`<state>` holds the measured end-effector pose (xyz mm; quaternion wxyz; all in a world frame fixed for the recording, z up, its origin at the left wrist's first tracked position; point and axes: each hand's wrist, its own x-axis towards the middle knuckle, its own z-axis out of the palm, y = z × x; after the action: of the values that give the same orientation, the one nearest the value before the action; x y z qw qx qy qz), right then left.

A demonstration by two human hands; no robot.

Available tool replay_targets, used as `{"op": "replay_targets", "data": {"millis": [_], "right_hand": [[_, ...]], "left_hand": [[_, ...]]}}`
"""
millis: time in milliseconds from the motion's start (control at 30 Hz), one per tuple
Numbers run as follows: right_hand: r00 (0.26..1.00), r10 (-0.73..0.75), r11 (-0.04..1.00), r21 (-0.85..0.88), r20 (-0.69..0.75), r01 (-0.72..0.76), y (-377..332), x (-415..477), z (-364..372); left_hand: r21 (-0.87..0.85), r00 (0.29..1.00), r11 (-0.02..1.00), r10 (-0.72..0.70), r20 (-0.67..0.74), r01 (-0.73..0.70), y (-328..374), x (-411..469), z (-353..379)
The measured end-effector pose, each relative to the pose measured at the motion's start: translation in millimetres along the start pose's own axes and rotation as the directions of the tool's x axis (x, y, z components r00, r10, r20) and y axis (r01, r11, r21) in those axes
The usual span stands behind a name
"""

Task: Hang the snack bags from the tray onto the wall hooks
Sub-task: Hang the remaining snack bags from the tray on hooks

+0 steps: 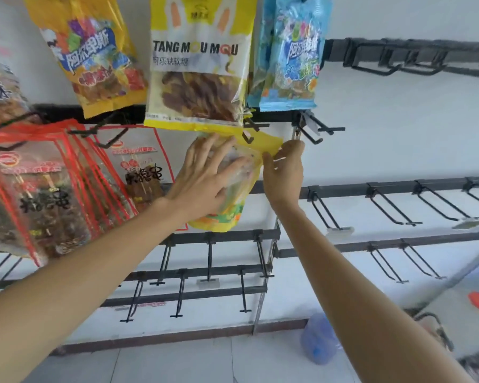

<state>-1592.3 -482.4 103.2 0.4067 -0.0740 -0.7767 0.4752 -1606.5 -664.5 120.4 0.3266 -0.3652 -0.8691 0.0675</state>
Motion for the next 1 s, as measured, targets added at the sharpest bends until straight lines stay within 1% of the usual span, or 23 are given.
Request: {"op": "replay_targets", "data": {"millis": [67, 233, 367, 467, 500, 567, 600, 633, 700, 733, 767, 800, 867, 933, 1000], "right_hand": [[0.999, 0.05, 0.998, 0.023, 0.002, -0.05, 4, -9, 1], [0.998, 0.052, 0.998, -0.048, 0.036, -0.05, 9, -21, 6], [0.995, 0.05, 0.997, -0.069, 0.081, -0.045, 11, -39, 2], [0.987, 0.035, 0.995, -0.094, 0.157, -0.02, 14, -55, -5], [0.977, 0.043, 0.996, -0.086, 0.209, -0.026, 13, -60, -7], [0.94, 0.12, 0.993, -0.057, 0.319, -0.107, 12, -68, -11], [0.915, 0.17, 0.985, -0.082, 0.365, -0.15, 12, -72, -13], [0.885, 0.214, 0.975, -0.147, 0.415, -0.167, 13, -75, -14], [0.802, 0.303, 0.924, -0.364, 0.514, -0.117, 16, -85, -17], [0.757, 0.339, 0.893, -0.445, 0.559, -0.071, 15, -91, -19], [0.721, 0.363, 0.873, -0.485, 0.59, -0.043, 11, -97, -22], [0.698, 0.376, 0.867, -0.497, 0.61, -0.033, 5, -104, -25], [0.696, 0.32, 0.883, -0.469, 0.642, 0.027, -6, -120, -29], [0.698, 0.212, 0.888, -0.433, 0.684, 0.154, -17, -137, -28], [0.65, 0.153, 0.862, -0.422, 0.744, 0.28, -31, -156, -21]], "left_hand": [[-0.007, 1.0, 1.0, -0.001, -0.012, 0.001, -2, 4, 5], [-0.096, 0.996, 0.995, -0.005, -0.088, -0.004, 3, 9, 23], [-0.162, 0.997, 0.987, -0.026, -0.069, 0.015, 7, -1, 29], [-0.233, 0.997, 0.972, 0.023, -0.07, -0.039, 2, -13, 30], [-0.253, 0.998, 0.967, 0.033, -0.055, -0.046, 1, -19, 31], [-0.263, 0.999, 0.964, 0.028, 0.026, -0.021, 8, -34, 26], [-0.272, 0.996, 0.962, 0.023, 0.08, -0.001, 14, -40, 21], [-0.286, 0.989, 0.958, 0.023, 0.147, 0.02, 22, -46, 16], [-0.287, 0.96, 0.958, 0.051, 0.274, 0.031, 37, -60, 6], [-0.252, 0.952, 0.967, 0.053, 0.301, 0.026, 44, -68, 1], [-0.207, 0.948, 0.978, 0.033, 0.317, 0.035, 48, -77, -5], [-0.165, 0.941, 0.984, -0.012, 0.339, 0.072, 52, -86, -12], [-0.096, 0.906, 0.977, -0.138, 0.4, 0.192, 56, -104, -25], [-0.052, 0.873, 0.96, -0.227, 0.432, 0.275, 57, -125, -40], [-0.042, 0.84, 0.952, -0.248, 0.482, 0.304, 51, -157, -55]]}}
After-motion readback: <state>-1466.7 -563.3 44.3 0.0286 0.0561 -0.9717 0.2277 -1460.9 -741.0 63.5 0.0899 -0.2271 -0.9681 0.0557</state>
